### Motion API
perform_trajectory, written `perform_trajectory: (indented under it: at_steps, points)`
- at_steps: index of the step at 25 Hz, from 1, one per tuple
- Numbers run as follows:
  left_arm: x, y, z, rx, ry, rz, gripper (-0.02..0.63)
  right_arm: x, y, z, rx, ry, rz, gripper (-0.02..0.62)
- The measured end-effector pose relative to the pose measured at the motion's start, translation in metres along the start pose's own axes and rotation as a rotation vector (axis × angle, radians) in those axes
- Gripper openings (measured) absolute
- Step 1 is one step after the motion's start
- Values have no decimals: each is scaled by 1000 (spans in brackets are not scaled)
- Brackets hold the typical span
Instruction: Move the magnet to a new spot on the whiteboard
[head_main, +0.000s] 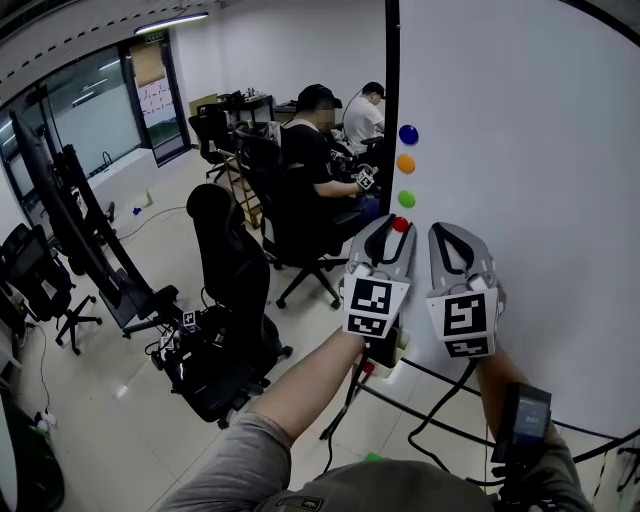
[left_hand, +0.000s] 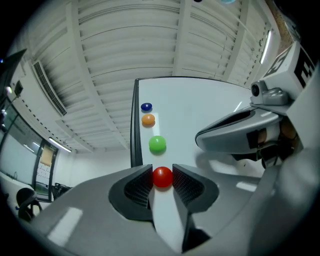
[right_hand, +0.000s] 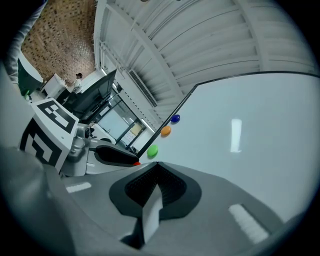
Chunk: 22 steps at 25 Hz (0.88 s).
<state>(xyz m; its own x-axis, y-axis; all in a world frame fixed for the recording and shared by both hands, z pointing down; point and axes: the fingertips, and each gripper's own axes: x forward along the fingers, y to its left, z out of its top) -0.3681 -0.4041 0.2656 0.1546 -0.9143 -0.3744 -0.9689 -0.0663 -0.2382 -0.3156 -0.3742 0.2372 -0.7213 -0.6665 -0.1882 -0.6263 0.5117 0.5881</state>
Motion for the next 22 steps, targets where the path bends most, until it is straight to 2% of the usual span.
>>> perform_trajectory:
  at_steps: [22]
  points:
    - [-5,4,-4,-4,-13,-4,118,4,6,-4,0,3,-2,6]
